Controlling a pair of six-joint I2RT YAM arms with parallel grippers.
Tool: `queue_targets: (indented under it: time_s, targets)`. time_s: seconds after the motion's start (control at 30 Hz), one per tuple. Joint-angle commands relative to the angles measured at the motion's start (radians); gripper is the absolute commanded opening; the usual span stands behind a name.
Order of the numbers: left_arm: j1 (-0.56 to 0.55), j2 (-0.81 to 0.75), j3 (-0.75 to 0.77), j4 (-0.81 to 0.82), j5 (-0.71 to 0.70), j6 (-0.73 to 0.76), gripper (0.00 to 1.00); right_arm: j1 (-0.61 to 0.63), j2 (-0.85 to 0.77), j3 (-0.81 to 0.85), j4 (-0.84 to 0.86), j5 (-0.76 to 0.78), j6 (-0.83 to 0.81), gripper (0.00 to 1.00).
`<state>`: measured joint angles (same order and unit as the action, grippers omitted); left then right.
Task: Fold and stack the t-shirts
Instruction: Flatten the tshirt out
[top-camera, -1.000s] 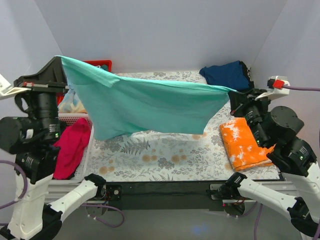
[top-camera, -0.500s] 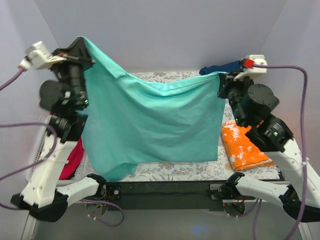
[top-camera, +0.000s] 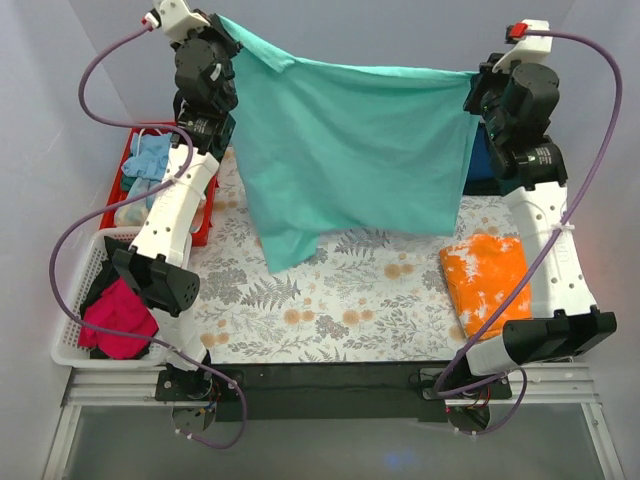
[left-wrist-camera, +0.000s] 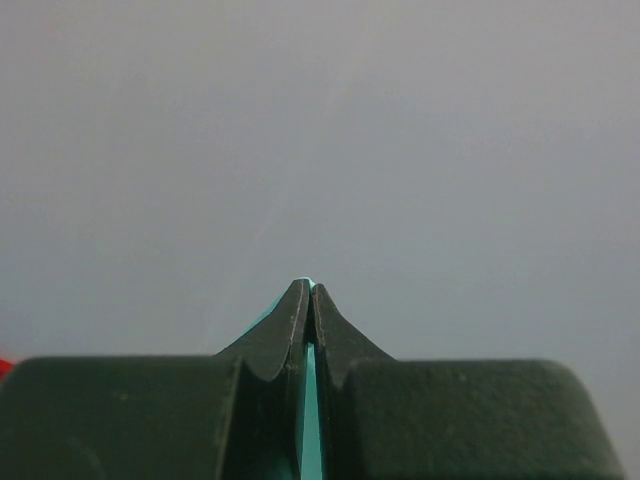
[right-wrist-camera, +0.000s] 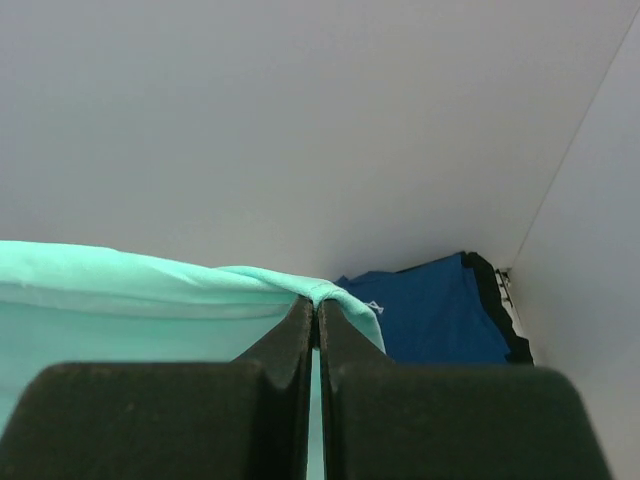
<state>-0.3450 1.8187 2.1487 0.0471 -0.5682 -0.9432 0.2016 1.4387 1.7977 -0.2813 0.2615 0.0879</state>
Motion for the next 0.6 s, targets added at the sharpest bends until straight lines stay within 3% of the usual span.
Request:
queue_targets:
  time_s: [0.0, 0.17, 0.3, 0.33, 0.4, 0.43, 0.57]
  targets:
    - [0.043, -0.050, 0.152, -0.009, 0.033, 0.034, 0.00, -0.079, -0.023, 0.097, 0.065, -0.188, 0.029, 0.01]
    - [0.044, -0.160, 0.033, -0.009, 0.074, 0.034, 0.00, -0.100, -0.112, -0.055, 0.083, -0.226, 0.045, 0.01]
    - [0.044, -0.358, -0.299, 0.005, 0.076, -0.047, 0.00, -0.100, -0.227, -0.346, 0.145, -0.254, 0.081, 0.01]
    - [0.043, -0.448, -0.452, 0.005, 0.068, -0.066, 0.00, -0.102, -0.250, -0.489, 0.158, -0.281, 0.101, 0.01]
    - [0.043, -0.557, -0.632, -0.015, 0.050, -0.117, 0.00, -0.100, -0.308, -0.628, 0.183, -0.298, 0.121, 0.01]
    - [0.040, -0.608, -0.803, -0.027, 0.022, -0.182, 0.00, -0.102, -0.328, -0.696, 0.192, -0.304, 0.147, 0.01]
    - [0.029, -0.951, -1.143, -0.258, -0.024, -0.388, 0.00, -0.100, -0.429, -1.088, 0.255, -0.278, 0.260, 0.01]
